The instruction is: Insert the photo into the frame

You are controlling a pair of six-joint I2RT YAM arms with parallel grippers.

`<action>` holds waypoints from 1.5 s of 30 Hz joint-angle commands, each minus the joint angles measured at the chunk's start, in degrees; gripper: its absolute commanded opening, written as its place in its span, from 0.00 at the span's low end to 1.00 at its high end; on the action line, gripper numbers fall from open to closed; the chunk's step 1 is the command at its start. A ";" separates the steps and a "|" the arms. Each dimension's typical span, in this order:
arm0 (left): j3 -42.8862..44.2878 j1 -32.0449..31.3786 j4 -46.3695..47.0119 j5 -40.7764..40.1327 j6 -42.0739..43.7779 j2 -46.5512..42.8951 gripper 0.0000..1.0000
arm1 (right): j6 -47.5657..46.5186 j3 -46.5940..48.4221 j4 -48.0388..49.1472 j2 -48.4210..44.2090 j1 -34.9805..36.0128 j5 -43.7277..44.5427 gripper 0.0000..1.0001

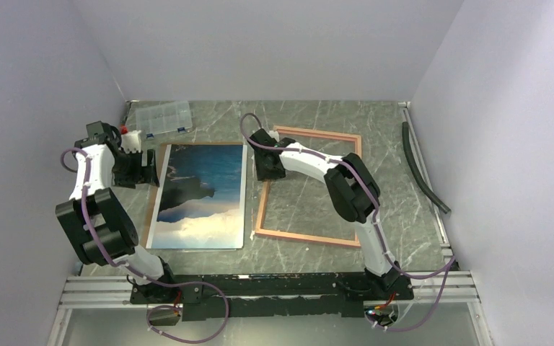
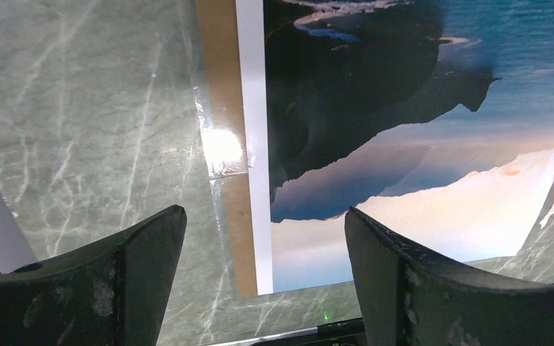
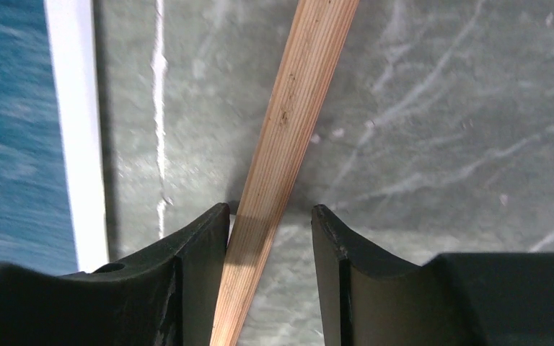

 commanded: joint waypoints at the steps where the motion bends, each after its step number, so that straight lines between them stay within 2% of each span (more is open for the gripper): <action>1: -1.22 0.05 2.04 1.29 1.81 1.26 0.86 | -3.28 -7.58 0.64 -4.34 0.26 1.31 0.49; 5: -0.81 0.03 2.72 0.16 1.21 3.55 0.87 | -3.44 -9.93 1.36 -6.54 0.26 1.36 0.55; 8: -0.82 0.07 3.95 -1.77 0.92 5.35 0.93 | -1.88 -8.10 0.21 -8.52 0.37 0.82 0.65; 11: -1.45 0.11 5.58 -4.28 0.96 6.58 0.93 | -0.08 -6.59 -0.79 -11.99 0.79 1.29 0.73; 14: -2.48 0.36 8.01 -7.30 1.54 7.43 0.86 | 1.31 -7.83 0.87 -15.46 2.15 -1.31 0.78; 18: -2.06 1.46 8.68 -8.84 1.84 9.75 0.71 | 2.89 -9.26 5.69 -15.67 4.14 -8.43 0.82; 24: -2.82 1.95 10.62 -10.81 1.27 12.16 0.49 | 4.06 -7.29 9.31 -9.56 4.96 -15.91 0.84; 27: -3.72 1.94 12.02 -11.71 0.55 13.12 0.43 | 4.34 -5.71 9.47 -6.98 4.99 -17.34 0.84; 38: -6.33 1.94 12.74 -7.75 -0.10 15.56 0.40 | 8.09 -2.85 7.27 -1.84 5.58 -18.19 0.84; 45: -8.03 1.47 13.22 -6.28 0.18 16.43 0.38 | 11.82 -1.93 10.24 0.98 5.60 -23.53 0.84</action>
